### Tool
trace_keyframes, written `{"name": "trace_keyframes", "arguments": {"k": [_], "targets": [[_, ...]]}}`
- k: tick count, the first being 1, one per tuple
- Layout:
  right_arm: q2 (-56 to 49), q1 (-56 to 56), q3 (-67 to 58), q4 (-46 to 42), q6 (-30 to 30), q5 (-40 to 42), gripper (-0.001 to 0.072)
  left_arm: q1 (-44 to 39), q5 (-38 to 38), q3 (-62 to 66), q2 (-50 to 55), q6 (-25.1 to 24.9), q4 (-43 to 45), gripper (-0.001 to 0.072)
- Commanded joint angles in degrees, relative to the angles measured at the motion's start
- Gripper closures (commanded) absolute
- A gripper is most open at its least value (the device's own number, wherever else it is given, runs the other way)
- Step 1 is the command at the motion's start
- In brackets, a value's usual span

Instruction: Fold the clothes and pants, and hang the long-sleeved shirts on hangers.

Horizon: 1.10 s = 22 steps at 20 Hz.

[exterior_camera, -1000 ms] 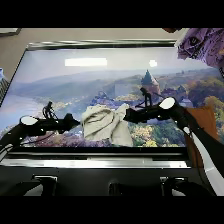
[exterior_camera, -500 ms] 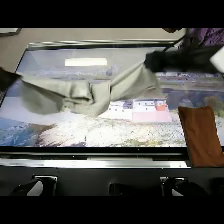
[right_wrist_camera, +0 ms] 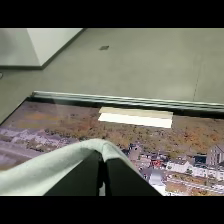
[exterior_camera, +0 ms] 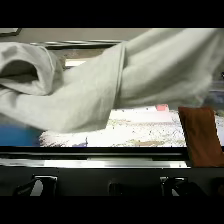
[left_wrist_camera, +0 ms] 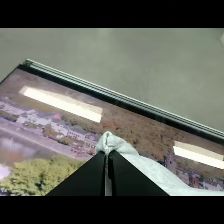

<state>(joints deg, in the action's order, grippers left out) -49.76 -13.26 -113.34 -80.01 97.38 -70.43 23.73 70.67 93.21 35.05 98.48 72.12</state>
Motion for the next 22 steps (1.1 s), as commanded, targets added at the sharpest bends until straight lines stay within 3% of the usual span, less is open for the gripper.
{"name": "trace_keyframes", "arguments": {"k": [1, 5, 8, 12, 15, 19, 22], "targets": [[-1.2, -0.04, -0.33, -2.32, 5.64, -2.84, 0.0677, 0.5, 3.3, 0.52, 0.02, 1.46, 4.0, 0.0694], [-15.13, -0.04, -0.31, 0.11, 9.03, -13.94, 0.0676, 0.48, 10.51, -5.07, 8.98, 0.35, 1.57, 0.0694], [-28.5, -0.04, 1.84, 3.06, 8.96, -17.75, 0.0676, 0.44, 9.2, -15.91, 16.46, 0.31, -0.28, 0.0693], [-47.39, -0.7, 2.78, 9.49, 7.43, -10.99, 0.0677, -2.56, -2.4, -29.0, 27.12, -1.14, -0.35, 0.0693], [-57.77, -0.94, 2.78, 11.52, 6.38, -3.72, 0.0677, -5.29, -8.46, -32.04, 34.97, -1.11, -0.35, 0.0693], [-61.59, -0.87, 2.75, 10.82, 6.34, -1.14, 0.0676, -7.08, -10.6, -32.02, 40.76, -0.9, -0.35, 0.0692], [-59.98, -0.87, 2.73, 9.27, 1.53, -6.01, 0.0673, -6.99, -10.21, -32.02, 40.87, -0.92, -0.31, 0.0693]]}}
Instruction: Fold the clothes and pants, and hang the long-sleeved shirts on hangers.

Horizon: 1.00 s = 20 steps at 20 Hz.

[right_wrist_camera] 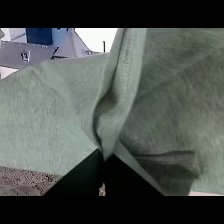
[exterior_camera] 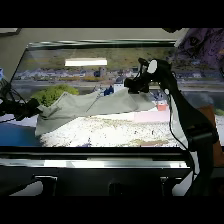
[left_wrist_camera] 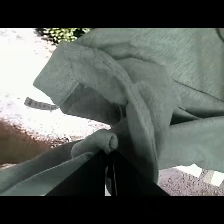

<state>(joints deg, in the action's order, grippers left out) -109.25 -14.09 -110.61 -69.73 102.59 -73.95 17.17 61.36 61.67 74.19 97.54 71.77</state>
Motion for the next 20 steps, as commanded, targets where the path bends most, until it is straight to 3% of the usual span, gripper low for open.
{"name": "trace_keyframes", "arguments": {"k": [1, 2, 3, 7, 9, 13, 17, 20], "targets": [[0.42, -0.04, -0.02, -2.36, -5.84, -4.98, 0.0658, -0.44, -0.5, -0.48, 1.7, 0.02, 0.04, 0.0693], [1.73, -0.02, -0.02, -4.7, -8.22, -7.43, 0.0631, -0.46, 0.13, -0.48, 1.73, 0.02, 0.04, 0.0693], [3.34, -0.02, -0.02, -7.78, -9.35, -8.76, 0.067, -0.46, 0.63, -0.48, 1.73, 0.02, 0.04, 0.0693], [8.48, 0.02, -0.02, -13.99, -11.21, -6.91, 0.0649, -0.46, 1.86, -0.48, 1.73, 0.0, 0.07, 0.0692], [9.46, 0.35, -0.02, -16.81, -11.28, -7.82, 0.0269, -0.46, 2.58, -0.48, 1.73, 0.02, 0.04, 0.0692], [11.28, 9.66, 0.0, -15.39, -10.34, -8.66, 0.0254, -0.44, 3.54, -0.48, 1.73, 0.0, 0.07, 0.0692], [7.82, 24.68, 4.37, 5.33, -8.57, -12.55, 0.0224, -0.46, 3.58, -0.48, 1.73, 0.0, 0.04, 0.0692], [5.95, 29.29, 12.07, 10.49, -12.0, -11.87, 0.0224, -0.46, 3.58, -0.48, 1.73, 0.0, 0.04, 0.0692]]}}
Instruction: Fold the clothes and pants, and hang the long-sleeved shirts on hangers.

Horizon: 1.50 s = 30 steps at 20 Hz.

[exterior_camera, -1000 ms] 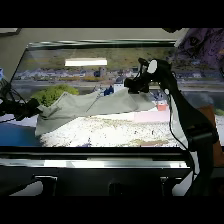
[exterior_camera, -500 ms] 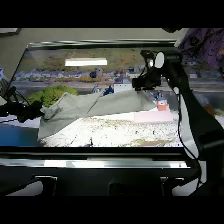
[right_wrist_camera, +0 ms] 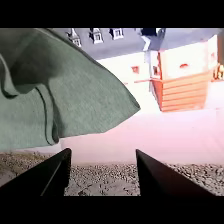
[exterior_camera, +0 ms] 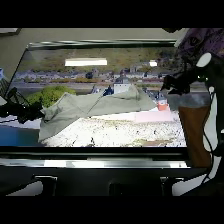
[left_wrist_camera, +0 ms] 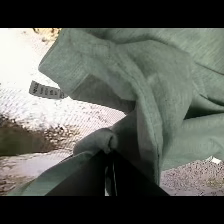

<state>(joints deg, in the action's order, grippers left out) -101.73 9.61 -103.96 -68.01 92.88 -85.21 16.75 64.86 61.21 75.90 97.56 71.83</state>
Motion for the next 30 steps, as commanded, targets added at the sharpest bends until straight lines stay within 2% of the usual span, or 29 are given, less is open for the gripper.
{"name": "trace_keyframes", "arguments": {"k": [1, 5, 12, 13, 15, 16, 21, 23, 26, 30], "targets": [[-1.97, 5.6, 7.82, 8.83, -3.8, 0.37, 0.0223, -0.04, 0.09, -0.02, 0.02, -0.02, -0.02, 0.0692], [-4.09, 3.02, 13.6, 11.82, -6.58, 7.37, 0.0215, -0.04, 0.09, -0.02, 0.02, -0.02, -0.02, 0.0692], [-8.37, -2.12, 13.75, 11.87, -6.21, 13.9, 0.0241, -0.04, 0.07, -0.02, 0.02, -0.09, 0.0, 0.0692], [-8.57, -2.45, 13.75, 11.69, -5.9, 14.75, 0.0335, -0.04, 0.07, -0.02, 0.02, -0.24, 0.0, 0.0692], [-8.5, -2.73, 13.75, 11.85, -5.55, 16.57, 0.0581, -0.02, 0.07, -0.02, 0.02, -0.24, 0.0, 0.0692], [-8.44, -2.73, 13.73, 11.78, -4.98, 17.16, 0.0674, -0.02, 0.04, -0.02, 0.02, -0.24, 0.0, 0.0692], [-5.22, -2.71, 12.24, 11.82, -5.27, 18.05, 0.0677, -0.04, 0.11, 0.68, -0.28, -0.22, -0.02, 0.0692], [-0.68, -2.71, 9.49, 11.06, -6.58, 21.4, 0.0678, 0.0, 0.09, 3.93, -1.16, -0.26, -0.02, 0.0692], [6.36, -2.71, -0.46, 4.46, -4.9, 27.98, 0.0678, 0.0, 0.11, 16.41, -3.34, -1.09, -0.02, 0.0692], [14.67, -2.71, -16.35, -3.06, -1.38, 26.43, 0.0678, 0.07, 0.11, 40.44, -7.28, -1.11, 0.44, 0.0692]]}}
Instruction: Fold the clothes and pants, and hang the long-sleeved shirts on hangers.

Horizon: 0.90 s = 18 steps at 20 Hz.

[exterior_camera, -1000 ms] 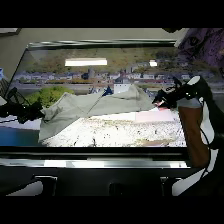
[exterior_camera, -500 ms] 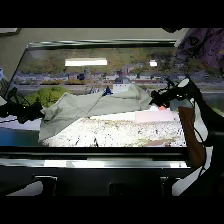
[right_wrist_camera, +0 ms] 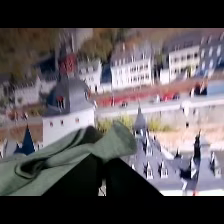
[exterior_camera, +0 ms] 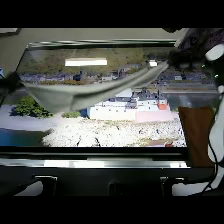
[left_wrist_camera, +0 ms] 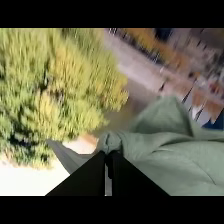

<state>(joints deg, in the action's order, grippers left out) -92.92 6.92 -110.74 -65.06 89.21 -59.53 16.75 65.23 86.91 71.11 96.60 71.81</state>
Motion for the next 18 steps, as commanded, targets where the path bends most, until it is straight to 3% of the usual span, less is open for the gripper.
{"name": "trace_keyframes", "arguments": {"k": [1, 4, 11, 14, 18], "targets": [[9.79, -0.02, -10.1, -7.28, 3.02, 0.96, 0.0677, 0.07, -0.24, 20.17, -3.63, -0.13, 0.74, 0.0693], [21.92, -0.02, -10.08, -9.33, 3.37, -2.29, 0.0677, 0.07, -0.13, 31.85, -8.74, 0.31, 0.87, 0.0692], [42.73, -0.02, -10.08, -9.73, 3.91, -10.95, 0.0677, 0.07, 8.2, 29.03, -23.96, 9.6, 6.32, 0.0692], [43.67, -0.02, -9.99, -9.33, 8.24, -11.41, 0.0677, 0.07, 8.96, 28.5, -24.79, 10.99, 6.97, 0.0693], [36.06, -0.04, -5.9, -2.58, 12.57, -17.27, 0.0677, -0.07, 9.4, 21.68, -19.43, 9.42, 6.67, 0.0693]]}}
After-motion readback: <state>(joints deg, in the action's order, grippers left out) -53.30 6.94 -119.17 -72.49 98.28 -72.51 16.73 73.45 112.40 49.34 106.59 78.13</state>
